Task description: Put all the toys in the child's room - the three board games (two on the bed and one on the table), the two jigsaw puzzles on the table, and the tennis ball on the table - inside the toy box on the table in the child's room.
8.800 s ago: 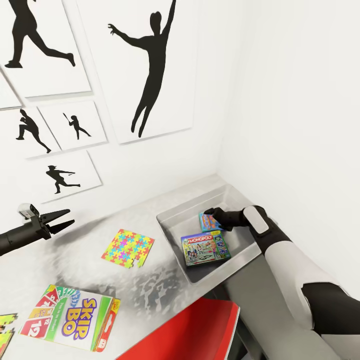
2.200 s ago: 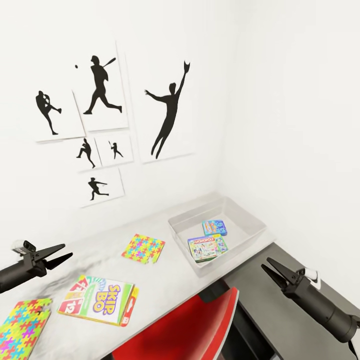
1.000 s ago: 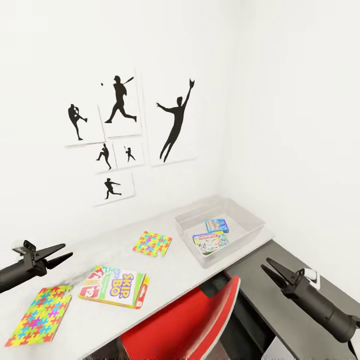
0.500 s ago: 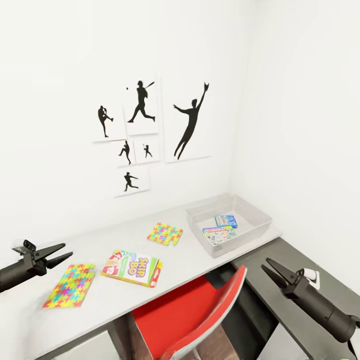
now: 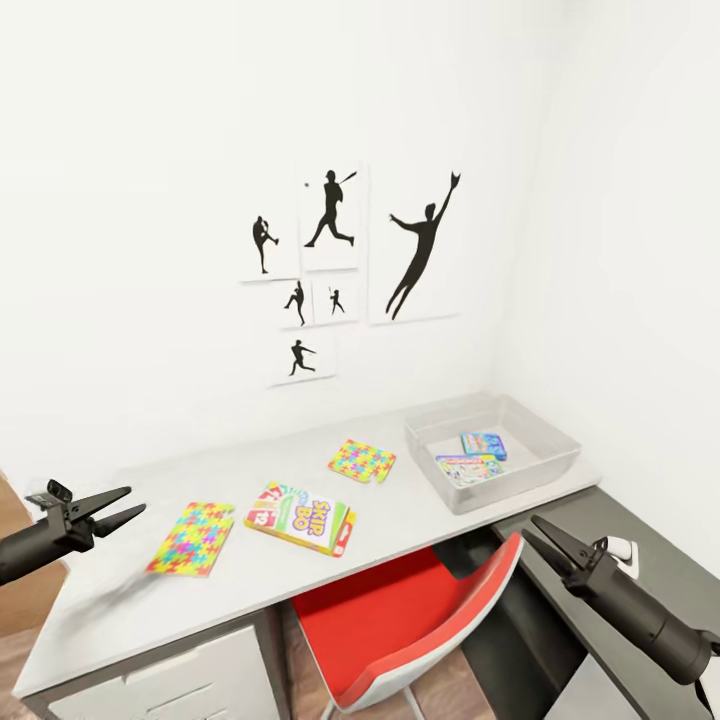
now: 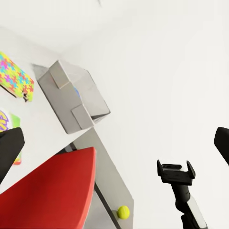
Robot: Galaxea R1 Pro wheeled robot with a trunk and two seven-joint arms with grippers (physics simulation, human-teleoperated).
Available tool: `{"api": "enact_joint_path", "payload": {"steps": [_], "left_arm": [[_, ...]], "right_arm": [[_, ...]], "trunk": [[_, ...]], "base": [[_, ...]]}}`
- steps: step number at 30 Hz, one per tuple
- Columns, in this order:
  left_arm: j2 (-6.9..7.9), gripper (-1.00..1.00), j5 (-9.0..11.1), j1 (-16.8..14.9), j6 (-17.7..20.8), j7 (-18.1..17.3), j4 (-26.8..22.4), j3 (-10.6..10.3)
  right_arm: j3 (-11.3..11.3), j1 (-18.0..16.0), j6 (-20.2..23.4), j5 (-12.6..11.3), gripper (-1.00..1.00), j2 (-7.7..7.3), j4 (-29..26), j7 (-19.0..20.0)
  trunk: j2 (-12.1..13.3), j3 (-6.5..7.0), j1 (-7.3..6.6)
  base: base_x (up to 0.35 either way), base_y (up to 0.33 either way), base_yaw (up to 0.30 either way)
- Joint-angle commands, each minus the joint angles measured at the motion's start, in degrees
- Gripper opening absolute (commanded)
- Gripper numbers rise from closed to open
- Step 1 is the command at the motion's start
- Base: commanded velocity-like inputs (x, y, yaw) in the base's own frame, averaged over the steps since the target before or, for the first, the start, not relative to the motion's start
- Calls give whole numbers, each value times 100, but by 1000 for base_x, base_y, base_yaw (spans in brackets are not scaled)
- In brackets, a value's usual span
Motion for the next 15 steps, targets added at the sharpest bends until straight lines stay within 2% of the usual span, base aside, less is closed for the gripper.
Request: {"api": "enact_joint_path", "payload": {"steps": [1, 6, 12, 15], "left_arm": [[0, 100, -8, -6, 61, -26, 0, 0], [-1, 100, -9, -6, 61, -26, 0, 0], [-1, 100, -9, -6, 61, -26, 0, 0], [-1, 100, -8, -6, 61, -26, 0, 0]], "right_arm": [[-5, -5, 25, 1, 100, 0, -4, 12], [-7, -5, 24, 1, 100, -8, -12, -27], [-45, -5, 67, 1, 100, -26, -14, -271], [-133, -5, 92, 1, 100, -31, -15, -420]], "trunk": [[-10, -10, 3], [-10, -5, 3], [-10, -4, 3], [-10, -4, 3]], "base": [[-5, 0, 81], [-3, 0, 39], [-1, 0, 8], [0, 0, 2]]}}
